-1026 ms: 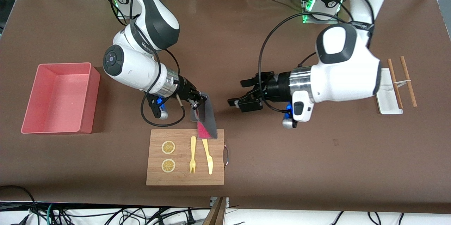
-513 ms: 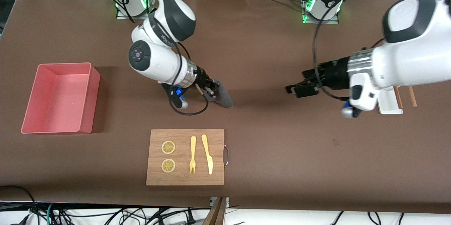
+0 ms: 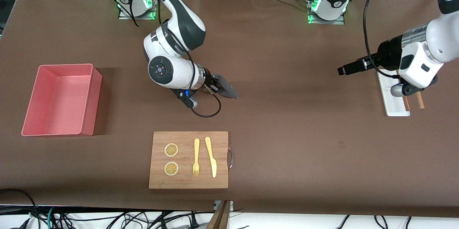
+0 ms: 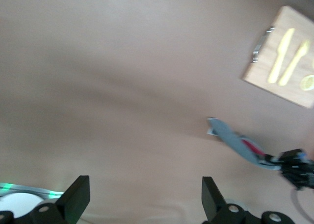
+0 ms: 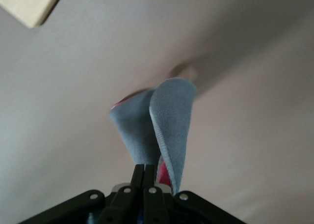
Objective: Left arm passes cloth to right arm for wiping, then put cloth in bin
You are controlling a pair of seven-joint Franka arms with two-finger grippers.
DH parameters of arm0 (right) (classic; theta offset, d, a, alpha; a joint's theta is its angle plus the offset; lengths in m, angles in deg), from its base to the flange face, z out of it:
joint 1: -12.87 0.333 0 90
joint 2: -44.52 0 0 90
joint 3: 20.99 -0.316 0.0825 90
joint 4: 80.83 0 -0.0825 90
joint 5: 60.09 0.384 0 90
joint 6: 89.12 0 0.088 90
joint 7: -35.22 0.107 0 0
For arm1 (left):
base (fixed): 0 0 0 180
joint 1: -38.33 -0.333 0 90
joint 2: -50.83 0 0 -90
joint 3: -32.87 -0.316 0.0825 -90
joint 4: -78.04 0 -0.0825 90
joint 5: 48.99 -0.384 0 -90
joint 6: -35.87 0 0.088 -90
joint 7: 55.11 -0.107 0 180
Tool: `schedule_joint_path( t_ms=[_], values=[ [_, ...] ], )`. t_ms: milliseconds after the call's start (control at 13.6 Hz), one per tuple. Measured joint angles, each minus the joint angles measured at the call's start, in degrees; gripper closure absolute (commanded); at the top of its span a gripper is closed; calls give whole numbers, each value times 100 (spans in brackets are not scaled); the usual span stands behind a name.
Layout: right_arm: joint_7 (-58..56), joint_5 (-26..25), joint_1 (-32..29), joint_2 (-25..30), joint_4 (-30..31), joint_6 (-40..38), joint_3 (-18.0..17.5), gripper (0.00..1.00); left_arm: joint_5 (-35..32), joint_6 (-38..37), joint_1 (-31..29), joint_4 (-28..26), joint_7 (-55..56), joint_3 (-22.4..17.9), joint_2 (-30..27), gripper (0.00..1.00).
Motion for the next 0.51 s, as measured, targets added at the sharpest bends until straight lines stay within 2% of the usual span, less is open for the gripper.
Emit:
schedule_joint_path(
  t_ms=[293, 513],
  values=[
    [-1012, -696, -443, -135, 52, -481, 66, 100, -1024, 37, -8, -664, -542, 36, -481, 0],
    [-2088, -1221, -1063, -166, 70, -997, 92, 100, -1487, 542, -8, -1272, -933, 56, -785, 0]
  ],
)
